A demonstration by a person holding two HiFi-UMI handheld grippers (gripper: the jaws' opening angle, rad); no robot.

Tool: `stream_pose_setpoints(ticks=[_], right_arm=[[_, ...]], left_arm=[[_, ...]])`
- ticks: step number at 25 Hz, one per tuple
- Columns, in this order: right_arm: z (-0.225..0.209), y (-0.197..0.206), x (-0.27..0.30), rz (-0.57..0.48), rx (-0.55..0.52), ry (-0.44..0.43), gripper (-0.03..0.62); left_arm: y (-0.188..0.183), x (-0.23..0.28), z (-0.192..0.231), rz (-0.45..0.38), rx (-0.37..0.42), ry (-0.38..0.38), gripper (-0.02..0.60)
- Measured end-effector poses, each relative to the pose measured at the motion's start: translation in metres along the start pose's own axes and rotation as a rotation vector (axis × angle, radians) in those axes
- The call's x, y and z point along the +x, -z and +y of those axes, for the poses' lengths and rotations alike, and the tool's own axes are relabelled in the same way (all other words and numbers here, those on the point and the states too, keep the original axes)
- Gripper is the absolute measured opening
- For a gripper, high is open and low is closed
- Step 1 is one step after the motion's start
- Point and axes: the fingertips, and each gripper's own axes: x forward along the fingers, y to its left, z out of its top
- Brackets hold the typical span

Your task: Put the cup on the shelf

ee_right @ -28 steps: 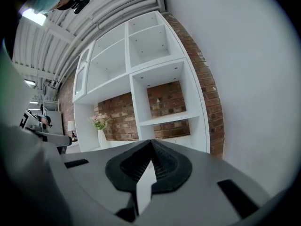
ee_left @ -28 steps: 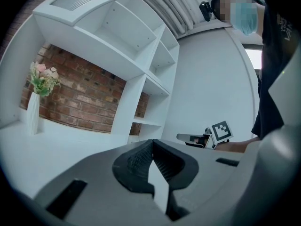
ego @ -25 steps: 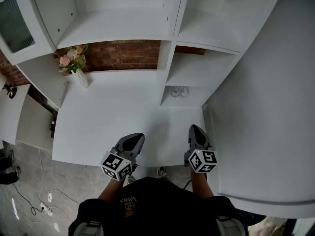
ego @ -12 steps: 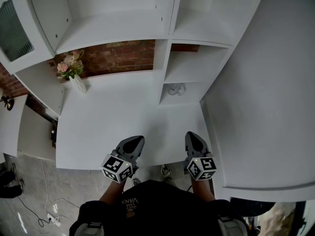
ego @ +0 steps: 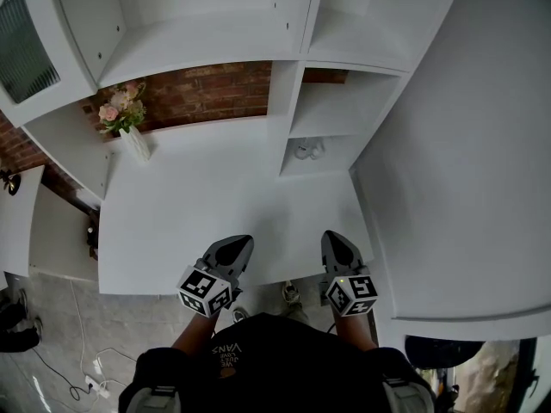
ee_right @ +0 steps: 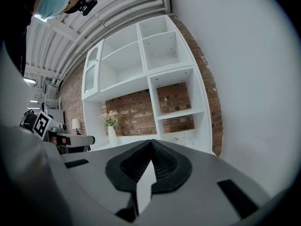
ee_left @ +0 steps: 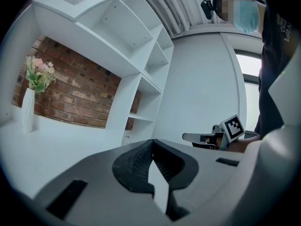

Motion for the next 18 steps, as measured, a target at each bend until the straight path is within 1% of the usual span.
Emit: stream_pose_setpoints(ticks=[4,12,18], right_arm=[[0.003,0.006,-0.004,0.004,0.023,0.014,0.0],[0.007,0.011,-0.007,0.01,0.026,0.035,0.0],[0.002,0.012,-0.013,0.023,-0.01,0.049,0.0]], left_arm=[[0.004,-0.004,0.0,0.006,-0.003,0.01,0.008],[0.003,-0.009,0.003,-0.003,-0.008,0.01,0.008],[0.003,-0.008,-0.006,-0.013,-0.012,0.01,0.008]])
